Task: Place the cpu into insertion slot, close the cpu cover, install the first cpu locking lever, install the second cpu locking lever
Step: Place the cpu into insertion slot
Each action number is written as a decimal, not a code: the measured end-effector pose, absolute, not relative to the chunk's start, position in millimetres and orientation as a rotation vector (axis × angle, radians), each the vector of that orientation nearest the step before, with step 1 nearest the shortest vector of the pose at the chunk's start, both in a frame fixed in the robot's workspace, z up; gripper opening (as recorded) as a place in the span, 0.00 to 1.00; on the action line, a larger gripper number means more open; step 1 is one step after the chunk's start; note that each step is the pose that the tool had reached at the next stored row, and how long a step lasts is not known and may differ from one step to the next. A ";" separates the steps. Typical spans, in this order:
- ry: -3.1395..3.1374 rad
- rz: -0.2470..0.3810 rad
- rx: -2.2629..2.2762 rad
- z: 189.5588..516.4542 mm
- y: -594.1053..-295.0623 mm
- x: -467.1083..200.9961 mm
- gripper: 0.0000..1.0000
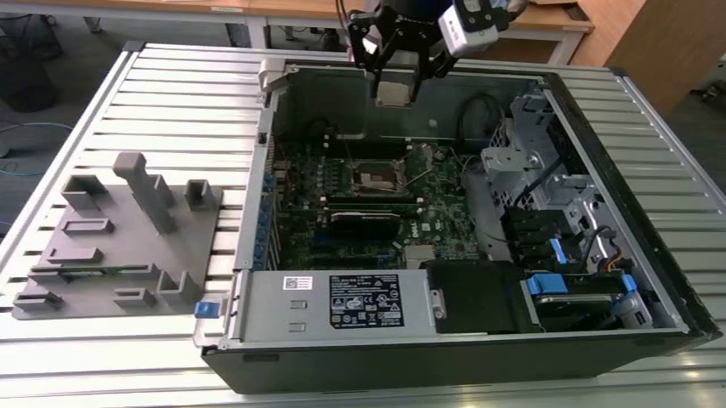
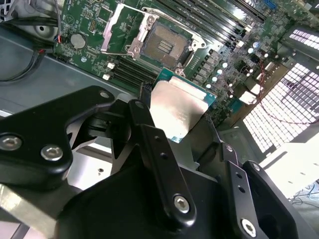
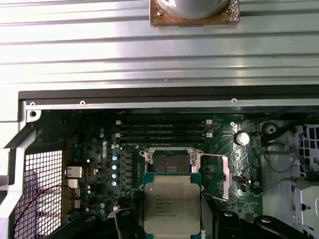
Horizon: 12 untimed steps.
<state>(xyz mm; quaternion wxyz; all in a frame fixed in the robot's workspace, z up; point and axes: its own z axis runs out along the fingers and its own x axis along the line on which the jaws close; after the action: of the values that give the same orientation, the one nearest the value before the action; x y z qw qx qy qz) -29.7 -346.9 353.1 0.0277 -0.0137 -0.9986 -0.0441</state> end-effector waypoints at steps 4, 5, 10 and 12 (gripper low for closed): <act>-3.087 -0.136 -0.042 346.7 -346.9 -29.7 0.54; -3.089 -0.136 -0.042 345.1 -346.9 -29.7 0.54; -3.089 -0.136 -0.042 343.5 -346.8 -29.7 0.54; -3.089 -0.136 -0.042 343.4 -346.8 -29.7 0.54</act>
<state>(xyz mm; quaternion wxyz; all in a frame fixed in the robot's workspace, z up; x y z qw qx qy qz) -29.7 -346.8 343.4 0.0247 -0.0135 -0.9986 -0.0439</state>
